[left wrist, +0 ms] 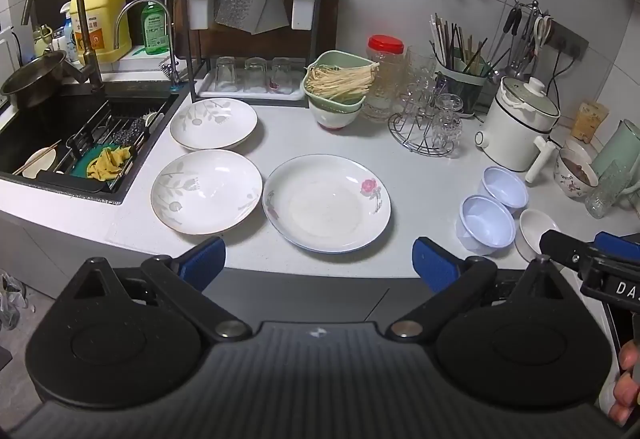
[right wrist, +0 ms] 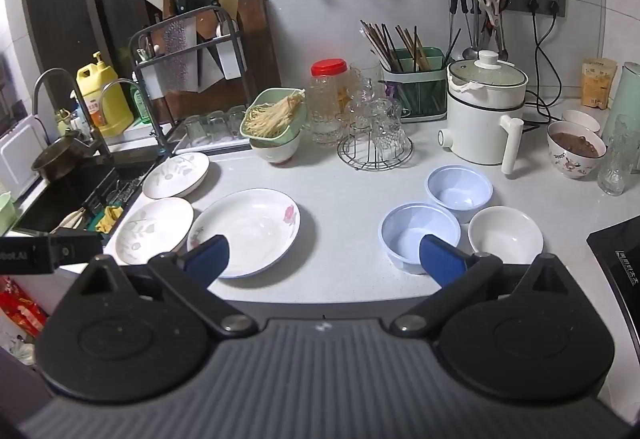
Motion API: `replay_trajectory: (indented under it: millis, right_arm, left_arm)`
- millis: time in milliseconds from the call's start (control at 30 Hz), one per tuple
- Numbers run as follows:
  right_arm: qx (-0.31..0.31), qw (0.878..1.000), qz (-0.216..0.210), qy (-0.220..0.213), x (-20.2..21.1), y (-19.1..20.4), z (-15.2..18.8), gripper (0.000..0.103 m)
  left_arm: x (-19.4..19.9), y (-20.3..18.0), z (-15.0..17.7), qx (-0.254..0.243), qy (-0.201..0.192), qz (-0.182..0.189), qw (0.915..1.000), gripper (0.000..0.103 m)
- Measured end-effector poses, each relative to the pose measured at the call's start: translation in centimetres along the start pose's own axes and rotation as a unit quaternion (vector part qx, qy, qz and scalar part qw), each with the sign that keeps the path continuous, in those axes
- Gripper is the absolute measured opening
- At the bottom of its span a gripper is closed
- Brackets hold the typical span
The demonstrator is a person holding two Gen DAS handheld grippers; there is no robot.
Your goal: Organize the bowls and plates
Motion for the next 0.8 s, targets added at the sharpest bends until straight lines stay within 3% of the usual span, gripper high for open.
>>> replay_trajectory:
  millis: [67, 800]
  right_arm:
    - [0.0, 1.0, -0.001, 0.0, 0.14, 0.13, 0.11, 0.103]
    - [-0.001, 1.0, 0.003, -0.01, 0.63, 0.26, 0.61, 0.103]
  left_arm:
    - [0.35, -0.33, 0.03, -0.009, -0.015, -0.012, 0.9998, 0.101]
    - [0.87, -0.71, 0.36, -0.018, -0.019, -0.006, 0.9996, 0.101]
Point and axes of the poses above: each gripper's, at about its wrist camera, not at the fingertips, and x roughly against the way its jaws point, y to its left, z to its underside, the point moved 10 cm from there along -x, roughly the way its jaws point, and after that the axes turned 13 degrees about y, right-handed, at the moved point
